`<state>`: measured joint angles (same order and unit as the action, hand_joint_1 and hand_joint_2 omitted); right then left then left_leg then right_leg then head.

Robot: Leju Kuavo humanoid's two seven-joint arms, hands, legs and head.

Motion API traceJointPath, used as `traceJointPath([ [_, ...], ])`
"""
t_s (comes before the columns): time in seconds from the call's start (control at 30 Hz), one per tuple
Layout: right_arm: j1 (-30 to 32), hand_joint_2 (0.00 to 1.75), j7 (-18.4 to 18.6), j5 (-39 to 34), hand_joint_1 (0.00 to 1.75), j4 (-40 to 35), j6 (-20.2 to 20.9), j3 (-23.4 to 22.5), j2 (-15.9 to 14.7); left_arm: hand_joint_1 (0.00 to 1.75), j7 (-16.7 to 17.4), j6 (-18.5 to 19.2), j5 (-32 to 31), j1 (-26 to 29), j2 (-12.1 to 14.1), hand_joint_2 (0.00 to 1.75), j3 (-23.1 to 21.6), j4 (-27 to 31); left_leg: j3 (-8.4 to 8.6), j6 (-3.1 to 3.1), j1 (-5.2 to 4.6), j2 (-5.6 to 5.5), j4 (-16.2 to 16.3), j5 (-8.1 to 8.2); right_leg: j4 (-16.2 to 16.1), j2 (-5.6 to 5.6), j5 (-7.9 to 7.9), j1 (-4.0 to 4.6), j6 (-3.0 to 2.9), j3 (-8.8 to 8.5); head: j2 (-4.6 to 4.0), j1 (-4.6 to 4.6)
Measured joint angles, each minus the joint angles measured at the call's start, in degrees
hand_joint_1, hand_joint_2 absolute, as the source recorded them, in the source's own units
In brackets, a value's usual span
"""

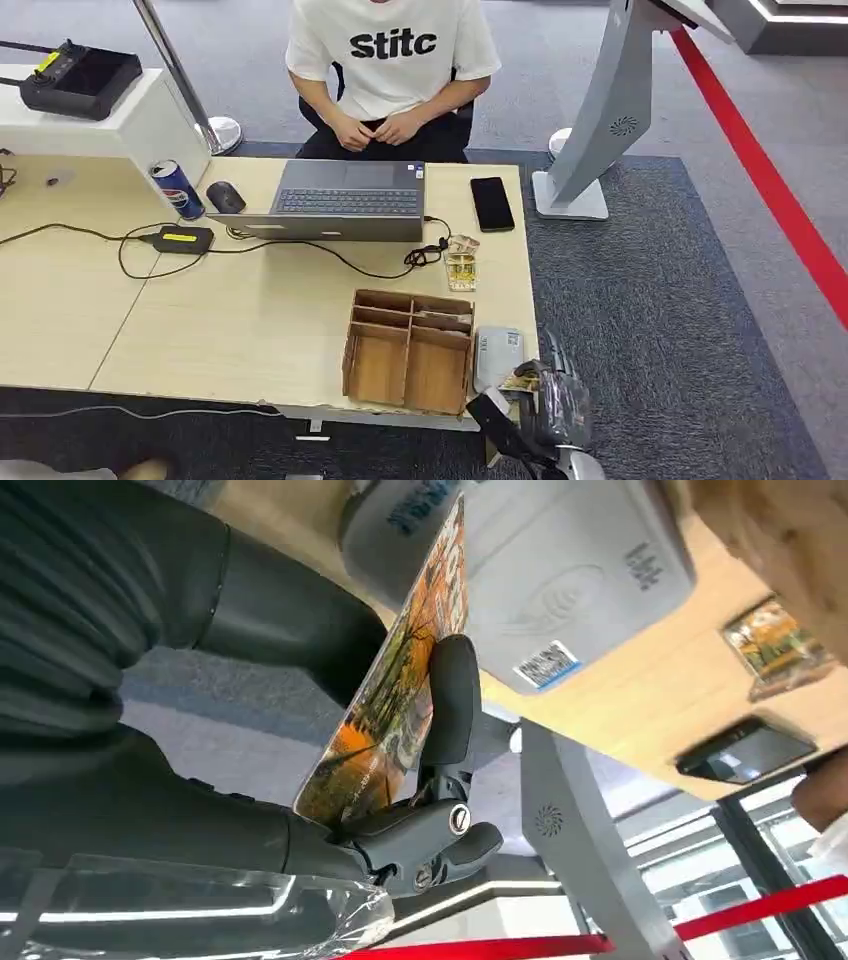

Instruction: Pass the card to the sensor for recognition and then transmit it.

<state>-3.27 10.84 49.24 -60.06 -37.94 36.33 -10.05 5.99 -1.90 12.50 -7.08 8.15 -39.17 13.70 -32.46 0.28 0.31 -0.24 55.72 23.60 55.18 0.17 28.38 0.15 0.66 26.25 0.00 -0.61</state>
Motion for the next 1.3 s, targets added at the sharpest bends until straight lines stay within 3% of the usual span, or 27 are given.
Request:
traceJointPath([
  [0.8, -1.1, 1.75, -3.2, 1.2, 1.75, 6.4, 0.0, -4.3, 2.6, 0.0, 0.2, 0.2, -0.2, -0.2, 0.0, 1.75, 0.0, 0.0, 0.13, 0.0, 0.01, 0.03, 0.0, -0.01, 0.0, 0.01, -0.02, 0.0, -0.01, -0.11, 0.0, 0.0],
  [1.07, -1.4, 1.75, -7.1, 2.9, 1.75, 6.2, 0.0, -7.3, 4.8, 0.0, 0.2, 0.4, -0.5, -0.3, 0.0, 1.75, 0.0, 0.0, 0.1, -0.01, 0.0, 0.03, 0.0, -0.02, 0.0, 0.0, -0.02, 0.01, -0.02, -0.11, 0.0, 0.0],
  [1.3, -3.0, 1.75, -6.9, 2.3, 1.75, 3.2, 0.0, -8.7, 6.9, 0.0, 0.5, 0.4, -1.0, -0.9, 0.0, 1.75, 0.0, 0.0, 0.07, -0.01, 0.0, 0.01, 0.0, -0.02, 0.0, 0.0, -0.02, 0.01, -0.02, -0.08, 0.0, 0.0],
])
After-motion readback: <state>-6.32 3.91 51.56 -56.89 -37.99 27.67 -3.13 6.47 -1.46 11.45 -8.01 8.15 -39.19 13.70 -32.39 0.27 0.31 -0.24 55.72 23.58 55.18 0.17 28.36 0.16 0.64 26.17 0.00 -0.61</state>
